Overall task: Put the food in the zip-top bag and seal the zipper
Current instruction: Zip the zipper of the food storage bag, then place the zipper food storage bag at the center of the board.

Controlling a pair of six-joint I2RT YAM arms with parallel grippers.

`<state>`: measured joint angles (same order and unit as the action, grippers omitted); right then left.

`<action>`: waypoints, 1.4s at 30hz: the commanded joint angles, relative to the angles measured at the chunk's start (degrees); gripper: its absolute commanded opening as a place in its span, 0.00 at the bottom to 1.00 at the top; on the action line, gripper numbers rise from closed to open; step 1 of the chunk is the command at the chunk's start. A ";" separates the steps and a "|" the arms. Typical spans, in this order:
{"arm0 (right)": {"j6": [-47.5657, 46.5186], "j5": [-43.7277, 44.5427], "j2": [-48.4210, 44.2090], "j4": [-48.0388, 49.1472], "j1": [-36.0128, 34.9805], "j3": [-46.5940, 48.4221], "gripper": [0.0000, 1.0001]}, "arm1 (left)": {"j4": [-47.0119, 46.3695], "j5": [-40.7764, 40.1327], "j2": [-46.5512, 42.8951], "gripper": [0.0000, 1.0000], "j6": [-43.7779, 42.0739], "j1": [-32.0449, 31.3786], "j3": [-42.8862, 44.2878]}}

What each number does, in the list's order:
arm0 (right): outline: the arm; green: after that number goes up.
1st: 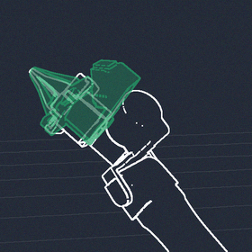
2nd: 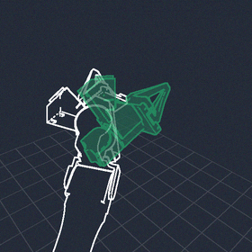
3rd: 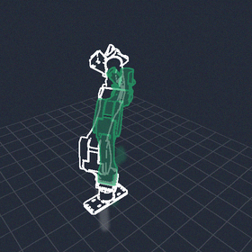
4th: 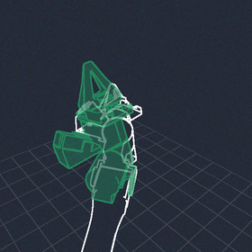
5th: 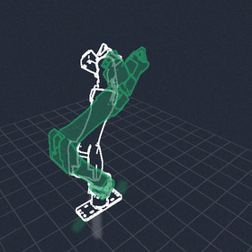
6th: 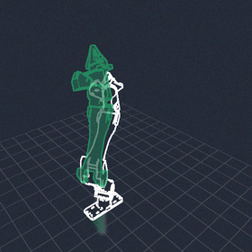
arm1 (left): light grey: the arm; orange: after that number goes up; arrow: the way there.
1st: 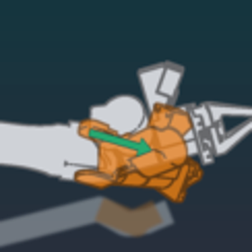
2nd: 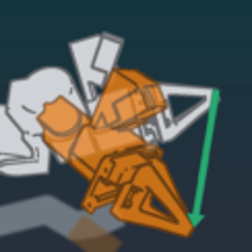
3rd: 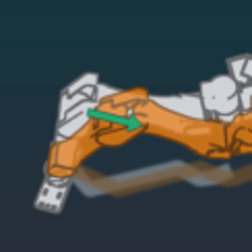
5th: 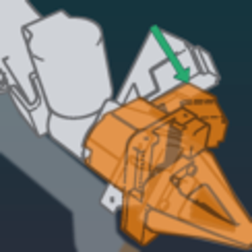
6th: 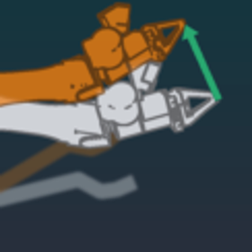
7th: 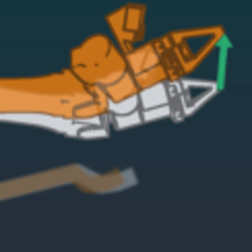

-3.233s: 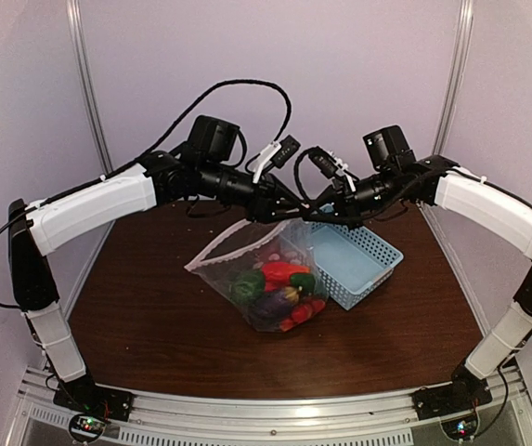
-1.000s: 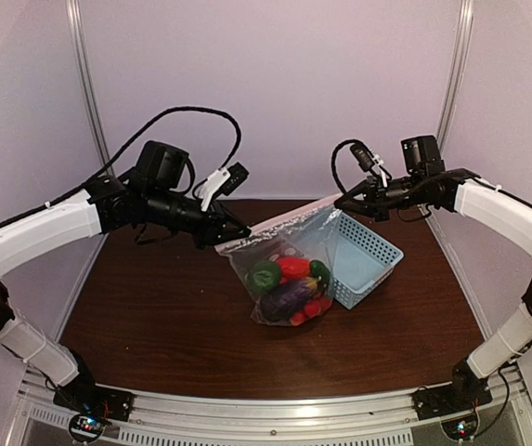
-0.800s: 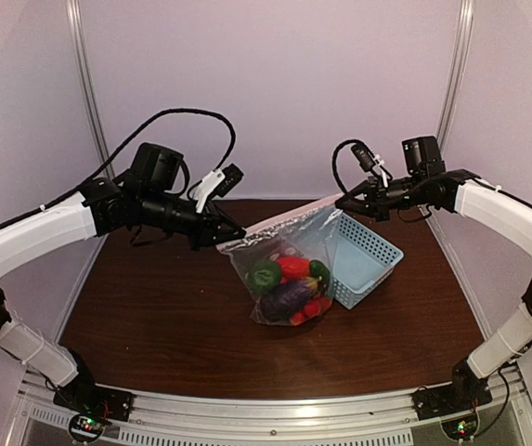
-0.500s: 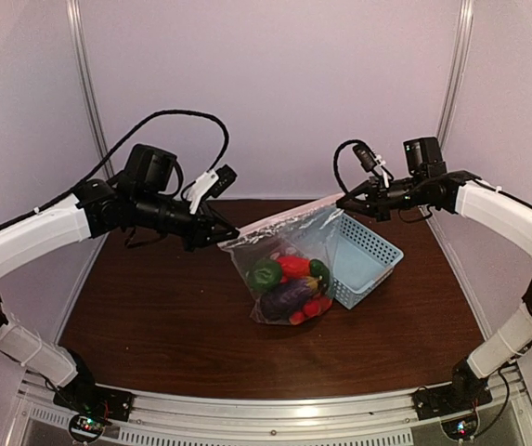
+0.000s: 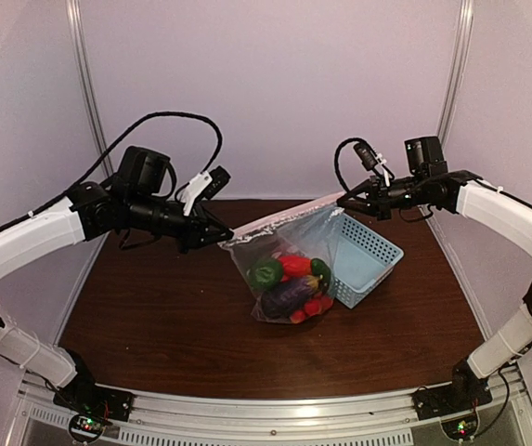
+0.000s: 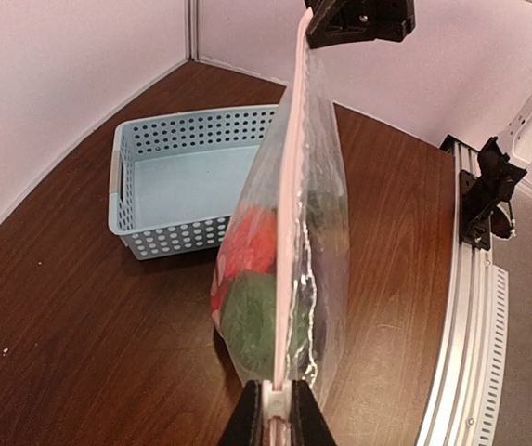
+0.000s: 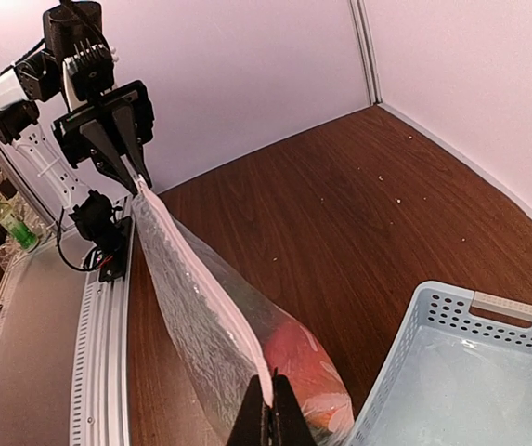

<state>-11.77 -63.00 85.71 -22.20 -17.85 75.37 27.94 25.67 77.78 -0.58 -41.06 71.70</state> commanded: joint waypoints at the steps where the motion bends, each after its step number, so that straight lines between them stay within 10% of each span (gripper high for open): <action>1: 1.11 2.11 0.44 2.26 2.20 0.33 0.00 | 3.83 -1.40 -2.16 0.00 -1.04 2.37 -2.52; 11: -0.28 3.68 3.99 1.17 -2.30 4.42 0.00 | -2.83 0.69 -0.02 0.00 0.25 3.14 -2.53; 25: -0.45 3.67 29.88 -7.25 -9.11 44.83 0.00 | 1.50 -3.89 2.42 0.00 -4.09 11.53 11.16; 33: -10.60 0.82 23.92 -6.12 -9.75 28.07 0.00 | 4.22 0.17 -1.23 0.00 -3.91 11.61 1.50; 42: -36.32 5.48 22.46 -25.69 -13.87 12.20 0.03 | 11.26 7.13 -4.16 0.10 -2.92 11.53 -11.93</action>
<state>-35.94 -59.33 110.04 -38.26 -30.00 92.75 36.49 29.10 76.44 -3.73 -29.58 63.18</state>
